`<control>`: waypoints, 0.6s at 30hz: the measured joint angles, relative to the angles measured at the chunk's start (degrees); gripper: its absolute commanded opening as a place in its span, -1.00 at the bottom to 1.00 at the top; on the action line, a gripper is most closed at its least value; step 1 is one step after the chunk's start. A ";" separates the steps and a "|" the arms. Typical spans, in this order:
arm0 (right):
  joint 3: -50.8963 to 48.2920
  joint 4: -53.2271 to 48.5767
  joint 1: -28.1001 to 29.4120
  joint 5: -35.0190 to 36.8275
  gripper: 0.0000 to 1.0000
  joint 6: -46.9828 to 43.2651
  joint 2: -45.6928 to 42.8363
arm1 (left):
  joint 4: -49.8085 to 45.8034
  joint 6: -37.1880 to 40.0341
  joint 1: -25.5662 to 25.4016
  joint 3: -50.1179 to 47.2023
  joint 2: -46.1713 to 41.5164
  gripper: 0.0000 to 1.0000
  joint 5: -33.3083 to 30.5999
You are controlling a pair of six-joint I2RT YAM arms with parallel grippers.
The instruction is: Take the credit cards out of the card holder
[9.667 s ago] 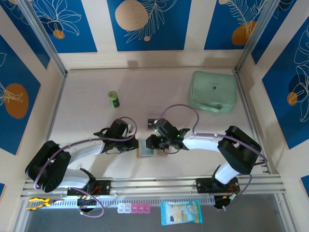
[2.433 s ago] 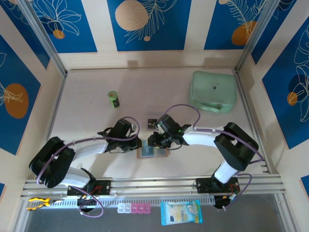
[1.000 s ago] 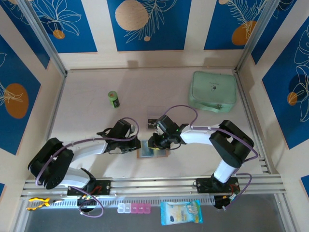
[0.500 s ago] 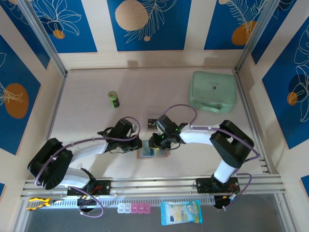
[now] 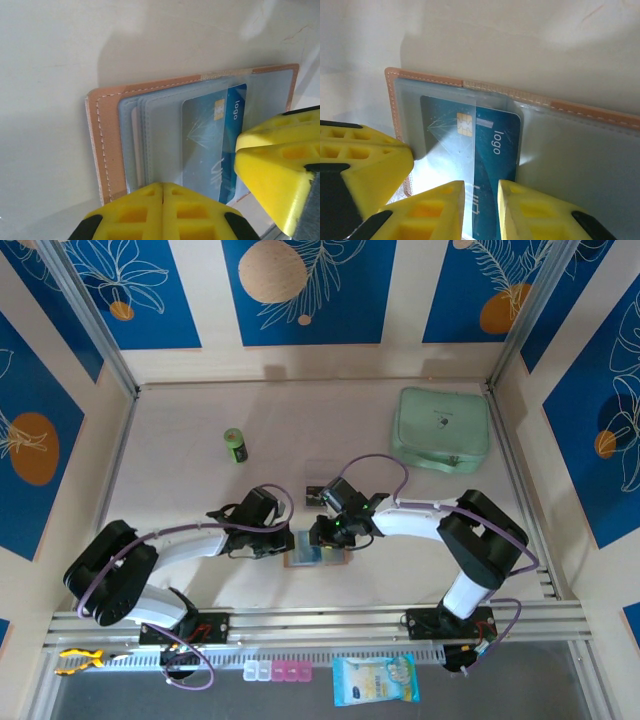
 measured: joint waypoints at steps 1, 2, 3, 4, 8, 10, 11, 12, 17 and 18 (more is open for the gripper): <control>0.09 -0.24 0.04 0.22 -0.50 -0.11 -0.17 | -0.04 0.02 -0.02 0.00 0.09 -0.89 -0.13; 0.11 -0.39 0.09 0.39 -0.50 -0.20 -0.28 | -0.02 0.02 0.00 0.00 0.17 -0.89 -0.13; 0.13 -0.61 0.09 0.46 -0.50 -0.22 -0.37 | -0.02 0.04 0.00 0.07 0.24 -0.89 -0.15; 0.13 -0.90 0.09 0.59 -0.50 -0.22 -0.48 | -0.02 0.04 -0.02 0.11 0.26 -0.89 -0.15; 0.13 -1.27 0.13 0.70 -0.50 -0.24 -0.57 | -0.20 0.07 -0.02 0.22 0.26 -0.89 -0.26; 0.15 -1.49 0.20 0.85 -0.50 -0.42 -0.57 | -0.46 0.07 -0.07 0.37 0.26 -0.89 -0.39; 0.17 -1.62 0.17 0.85 -0.50 -0.44 -0.57 | -0.61 0.07 -0.07 0.44 0.26 -0.89 -0.42; 0.20 -1.79 0.17 0.87 -0.50 -0.50 -0.59 | -0.70 0.07 -0.07 0.50 0.26 -0.89 -0.42; 0.33 -2.67 0.24 1.31 -0.49 -0.63 -1.36 | -1.68 0.46 -0.07 1.09 0.24 -0.89 -0.46; 0.33 -2.71 0.24 1.36 -0.50 -0.63 -1.60 | -1.95 0.50 -0.07 1.33 0.24 -0.88 -0.52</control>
